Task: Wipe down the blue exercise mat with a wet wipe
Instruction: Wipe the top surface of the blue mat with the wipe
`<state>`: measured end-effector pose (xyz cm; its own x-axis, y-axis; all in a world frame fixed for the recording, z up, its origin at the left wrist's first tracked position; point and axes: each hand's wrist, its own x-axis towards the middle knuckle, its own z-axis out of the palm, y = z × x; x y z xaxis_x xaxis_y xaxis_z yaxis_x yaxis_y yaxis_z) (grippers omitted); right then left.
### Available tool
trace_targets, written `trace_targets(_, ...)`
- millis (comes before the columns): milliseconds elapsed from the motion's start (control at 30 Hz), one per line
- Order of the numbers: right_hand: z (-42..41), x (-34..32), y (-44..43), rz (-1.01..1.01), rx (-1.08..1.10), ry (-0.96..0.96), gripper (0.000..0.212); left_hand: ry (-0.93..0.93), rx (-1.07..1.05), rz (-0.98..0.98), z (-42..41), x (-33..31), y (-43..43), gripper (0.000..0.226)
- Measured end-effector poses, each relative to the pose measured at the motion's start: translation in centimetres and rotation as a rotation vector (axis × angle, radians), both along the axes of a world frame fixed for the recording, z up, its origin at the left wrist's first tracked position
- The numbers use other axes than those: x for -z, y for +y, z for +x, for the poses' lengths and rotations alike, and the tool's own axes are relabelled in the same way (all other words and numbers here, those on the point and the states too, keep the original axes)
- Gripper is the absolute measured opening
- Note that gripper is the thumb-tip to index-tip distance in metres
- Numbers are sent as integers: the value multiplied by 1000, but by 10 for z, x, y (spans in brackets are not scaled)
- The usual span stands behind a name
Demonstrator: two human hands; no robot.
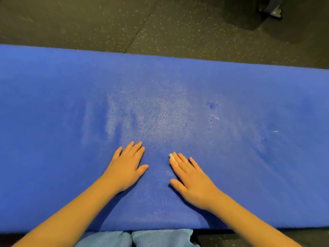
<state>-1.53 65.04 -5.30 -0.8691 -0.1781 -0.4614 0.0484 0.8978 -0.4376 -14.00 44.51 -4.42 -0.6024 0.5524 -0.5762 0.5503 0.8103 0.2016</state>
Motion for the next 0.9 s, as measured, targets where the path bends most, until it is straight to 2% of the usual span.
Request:
trace_targets(67,9,-11,4,-8,-87,-27,85,1,-1,4,2,-1,-4,89)
trace_targets(133,7,-9,20,52,-57,-21,96,-1,1,3,4,-1,-5,108)
trace_targets(200,0,1,31,108,95,-21,114,-1,-1,17,7,0,-5,111)
trace_targets(267,-1,3,24,88,193,-12,120,-5,16,25,12,-1,-3,111)
trace_targets(333,10,-5,2,13,128,2,113,-3,21,28,15,0,-5,109)
trace_targets(433,41,-23,-16,-98,-33,-24,91,14,26,33,18,2,-8,107)
trace_targets(500,45,-21,-7,-57,-40,6,91,33,25,45,20,6,-9,105)
trace_targets(600,27,-9,4,49,79,19,98,40,11,73,22,10,-10,104)
trace_targets(667,20,-11,-4,21,110,8,90,47,5,82,22,11,-11,103)
trace_targets(800,61,-35,-15,-145,-113,-10,67,53,-8,127,22,12,-12,102)
trace_targets(900,81,-26,14,-14,-85,64,60,47,-24,149,23,14,-13,100)
